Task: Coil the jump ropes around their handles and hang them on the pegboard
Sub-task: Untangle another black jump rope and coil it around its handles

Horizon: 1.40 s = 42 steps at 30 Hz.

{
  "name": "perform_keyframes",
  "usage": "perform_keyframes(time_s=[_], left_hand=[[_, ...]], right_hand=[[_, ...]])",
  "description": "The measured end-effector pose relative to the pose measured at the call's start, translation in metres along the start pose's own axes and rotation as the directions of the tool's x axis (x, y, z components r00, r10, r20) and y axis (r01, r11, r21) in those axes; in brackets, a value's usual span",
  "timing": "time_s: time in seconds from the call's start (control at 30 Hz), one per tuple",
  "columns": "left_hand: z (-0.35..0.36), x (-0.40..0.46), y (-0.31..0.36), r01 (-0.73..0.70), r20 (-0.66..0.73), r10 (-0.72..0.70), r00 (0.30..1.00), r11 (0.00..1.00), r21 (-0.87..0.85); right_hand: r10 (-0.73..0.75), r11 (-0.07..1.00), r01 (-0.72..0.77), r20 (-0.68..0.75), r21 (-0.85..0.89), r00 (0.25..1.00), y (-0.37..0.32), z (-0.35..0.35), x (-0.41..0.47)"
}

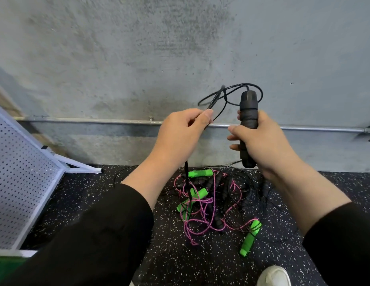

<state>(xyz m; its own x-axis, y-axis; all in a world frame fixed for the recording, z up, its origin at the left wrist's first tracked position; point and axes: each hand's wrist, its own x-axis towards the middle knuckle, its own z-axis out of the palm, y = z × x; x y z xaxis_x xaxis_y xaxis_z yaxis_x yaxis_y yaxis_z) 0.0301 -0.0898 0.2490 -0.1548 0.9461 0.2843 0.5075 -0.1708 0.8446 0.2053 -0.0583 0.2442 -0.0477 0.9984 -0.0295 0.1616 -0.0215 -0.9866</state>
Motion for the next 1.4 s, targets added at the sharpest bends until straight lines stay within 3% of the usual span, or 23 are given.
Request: perform_keyframes(time_s=[0.37, 0.47, 0.67, 0.8, 0.87, 0.93, 1.0, 1.27, 1.4], left_hand=[[-0.014, 0.001, 0.005, 0.079, -0.058, -0.087, 0.995, 0.988, -0.136], [-0.016, 0.002, 0.004, 0.083, 0.003, -0.084, 0.996, 0.977, -0.195], [-0.007, 0.005, -0.012, -0.002, 0.113, 0.007, 0.994, 0.999, -0.045], [-0.003, 0.006, -0.013, 0.130, 0.185, -0.150, 0.971, 0.985, 0.113], [0.000, 0.005, -0.013, 0.260, 0.167, -0.250, 0.954, 0.965, -0.038], [0.001, 0.005, -0.012, 0.408, 0.201, -0.363, 0.910, 0.871, -0.273], [0.000, 0.005, -0.014, 0.473, 0.235, -0.415, 0.879, 0.822, -0.318], [0.000, 0.006, -0.024, 0.486, 0.204, -0.447, 0.871, 0.845, -0.223], [-0.001, 0.003, -0.024, 0.457, 0.242, -0.419, 0.875, 0.880, -0.128]], right_hand=[[-0.081, 0.996, 0.078, -0.091, -0.038, 0.993, -0.001, -0.003, 0.003], [-0.096, 0.995, 0.095, -0.062, -0.015, 0.993, -0.003, -0.002, 0.001], [-0.068, 0.985, 0.068, -0.003, 0.156, 0.998, -0.010, 0.003, -0.003], [-0.055, 0.987, 0.058, -0.029, 0.148, 0.998, -0.012, 0.004, -0.004], [-0.055, 0.988, 0.057, -0.019, 0.147, 0.998, -0.012, 0.004, -0.005], [-0.060, 0.989, 0.061, -0.011, 0.134, 0.998, -0.012, 0.004, -0.005], [-0.070, 0.989, 0.072, -0.016, 0.126, 0.997, -0.012, 0.003, -0.005], [-0.043, 0.992, 0.048, -0.042, 0.113, 0.998, -0.011, -0.006, -0.001], [-0.002, 0.998, 0.002, 0.012, 0.056, 1.000, -0.005, -0.006, 0.001]])
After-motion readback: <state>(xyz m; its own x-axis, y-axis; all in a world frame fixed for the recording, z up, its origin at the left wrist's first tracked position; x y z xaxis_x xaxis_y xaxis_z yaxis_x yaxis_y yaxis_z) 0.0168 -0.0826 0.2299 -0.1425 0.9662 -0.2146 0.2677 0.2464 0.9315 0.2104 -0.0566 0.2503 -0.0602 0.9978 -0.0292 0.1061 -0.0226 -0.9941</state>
